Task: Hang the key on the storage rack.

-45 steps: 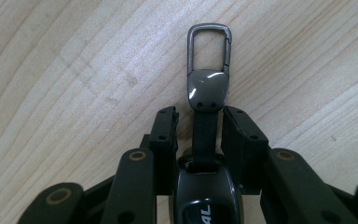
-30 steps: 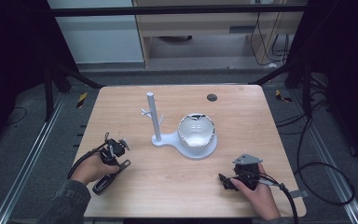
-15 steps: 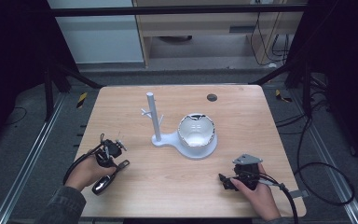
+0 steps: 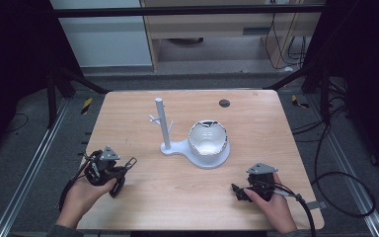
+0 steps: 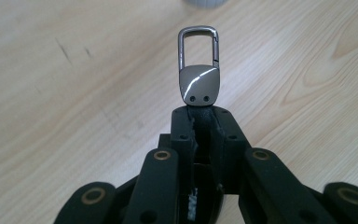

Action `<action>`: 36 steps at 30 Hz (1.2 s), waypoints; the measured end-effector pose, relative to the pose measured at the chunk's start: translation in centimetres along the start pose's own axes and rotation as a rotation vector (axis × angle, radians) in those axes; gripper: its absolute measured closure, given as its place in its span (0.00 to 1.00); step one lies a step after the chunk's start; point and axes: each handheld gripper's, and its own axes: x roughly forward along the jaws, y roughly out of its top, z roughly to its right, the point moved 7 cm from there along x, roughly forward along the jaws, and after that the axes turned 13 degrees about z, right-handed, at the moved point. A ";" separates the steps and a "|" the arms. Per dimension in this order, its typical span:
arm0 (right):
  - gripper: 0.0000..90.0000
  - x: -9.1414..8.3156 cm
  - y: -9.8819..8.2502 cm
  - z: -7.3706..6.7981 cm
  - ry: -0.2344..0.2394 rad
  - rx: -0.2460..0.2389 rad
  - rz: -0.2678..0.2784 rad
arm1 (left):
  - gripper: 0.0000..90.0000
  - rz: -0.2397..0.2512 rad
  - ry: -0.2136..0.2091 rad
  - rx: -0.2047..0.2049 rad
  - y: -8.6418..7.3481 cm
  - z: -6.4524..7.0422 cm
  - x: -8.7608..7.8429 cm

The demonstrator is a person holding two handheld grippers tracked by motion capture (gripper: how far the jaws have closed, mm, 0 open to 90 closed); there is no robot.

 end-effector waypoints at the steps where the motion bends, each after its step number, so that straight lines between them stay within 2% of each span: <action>1: 0.00 0.0 0.0 0.0 0.000 0.000 0.000 | 0.89 0.020 0.008 0.004 0.3 0.1 -0.2; 5: 0.00 0.0 0.0 0.0 0.000 0.001 0.000 | 0.89 0.083 0.057 0.021 1.1 0.0 -0.7; 7: 0.00 0.0 0.0 0.0 0.000 0.000 0.000 | 0.89 0.142 0.081 0.026 1.6 -0.1 -0.9; 9: 0.00 0.0 0.0 0.0 0.000 0.000 0.000 | 0.89 0.192 0.104 0.010 2.1 -0.2 -1.2; 11: 0.00 0.0 0.0 0.0 0.000 0.000 0.000 | 0.89 0.232 0.108 -0.005 2.6 -0.2 -1.2; 13: 0.00 0.0 0.0 0.0 0.000 0.000 0.000 | 0.89 0.253 0.110 -0.006 3.0 0.0 -1.2; 17: 0.00 0.0 0.0 0.0 0.000 0.000 0.000 | 0.89 0.306 0.087 -0.020 3.8 0.5 -0.9; 28: 0.00 0.0 0.0 0.0 0.000 0.000 0.000 | 0.89 0.389 0.074 -0.033 5.6 1.6 0.1; 36: 0.00 0.0 0.0 0.0 0.000 0.000 0.000 | 0.89 0.427 0.064 -0.040 6.8 2.4 0.3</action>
